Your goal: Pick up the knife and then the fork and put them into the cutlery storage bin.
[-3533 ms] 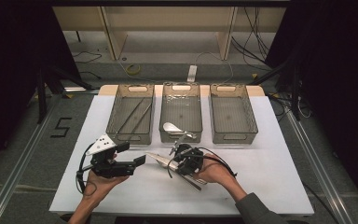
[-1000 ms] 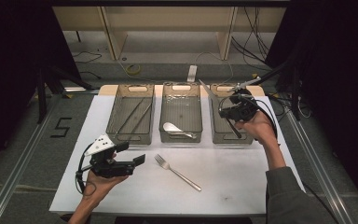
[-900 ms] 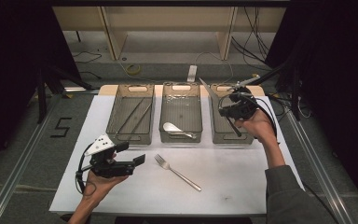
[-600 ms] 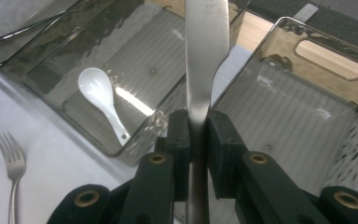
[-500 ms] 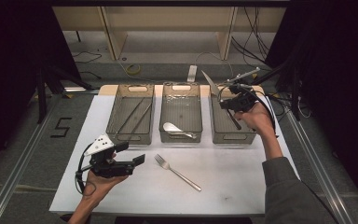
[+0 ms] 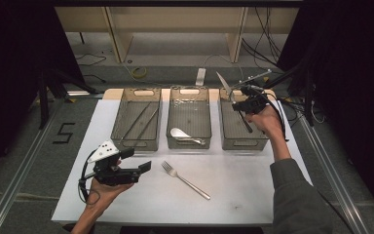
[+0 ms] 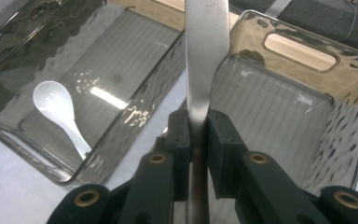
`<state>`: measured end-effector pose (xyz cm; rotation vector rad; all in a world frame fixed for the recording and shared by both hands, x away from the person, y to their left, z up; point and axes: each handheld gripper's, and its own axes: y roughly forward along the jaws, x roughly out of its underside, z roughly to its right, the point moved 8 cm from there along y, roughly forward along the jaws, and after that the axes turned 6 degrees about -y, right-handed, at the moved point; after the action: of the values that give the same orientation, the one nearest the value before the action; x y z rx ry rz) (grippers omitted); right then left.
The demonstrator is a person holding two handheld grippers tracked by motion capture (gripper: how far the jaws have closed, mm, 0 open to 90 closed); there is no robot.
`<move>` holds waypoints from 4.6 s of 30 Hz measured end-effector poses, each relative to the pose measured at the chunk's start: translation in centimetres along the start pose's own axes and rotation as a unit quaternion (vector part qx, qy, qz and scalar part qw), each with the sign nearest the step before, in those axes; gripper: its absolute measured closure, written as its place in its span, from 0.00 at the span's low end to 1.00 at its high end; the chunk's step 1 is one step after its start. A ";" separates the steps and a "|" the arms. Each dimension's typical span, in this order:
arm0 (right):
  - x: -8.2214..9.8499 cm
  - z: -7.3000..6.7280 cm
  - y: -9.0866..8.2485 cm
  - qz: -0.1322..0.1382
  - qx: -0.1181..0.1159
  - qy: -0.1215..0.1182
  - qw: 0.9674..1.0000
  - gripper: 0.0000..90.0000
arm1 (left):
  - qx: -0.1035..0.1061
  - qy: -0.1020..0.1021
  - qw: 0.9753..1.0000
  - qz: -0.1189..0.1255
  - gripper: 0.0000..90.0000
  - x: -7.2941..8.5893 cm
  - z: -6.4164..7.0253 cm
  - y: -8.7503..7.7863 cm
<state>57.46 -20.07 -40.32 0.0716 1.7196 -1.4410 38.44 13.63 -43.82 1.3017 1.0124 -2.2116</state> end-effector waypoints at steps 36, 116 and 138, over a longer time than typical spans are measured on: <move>3.2 1.3 4.4 -0.044 0.003 0.066 0.997 0.90 | -0.002 0.000 1.000 0.002 0.17 0.0 0.0 -0.1; 8.0 -20.8 2.6 -0.093 -0.184 -0.190 0.960 0.44 | -0.003 0.003 1.000 0.003 0.17 0.0 0.1 -0.2; 9.6 -22.5 4.3 -0.131 -0.191 -0.215 0.949 0.56 | -0.002 0.006 1.000 0.000 0.17 0.0 0.1 -0.2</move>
<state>41.14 -4.58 -50.69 -0.6567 1.6424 -1.1666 38.22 13.66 -43.74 1.3143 1.0217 -2.2025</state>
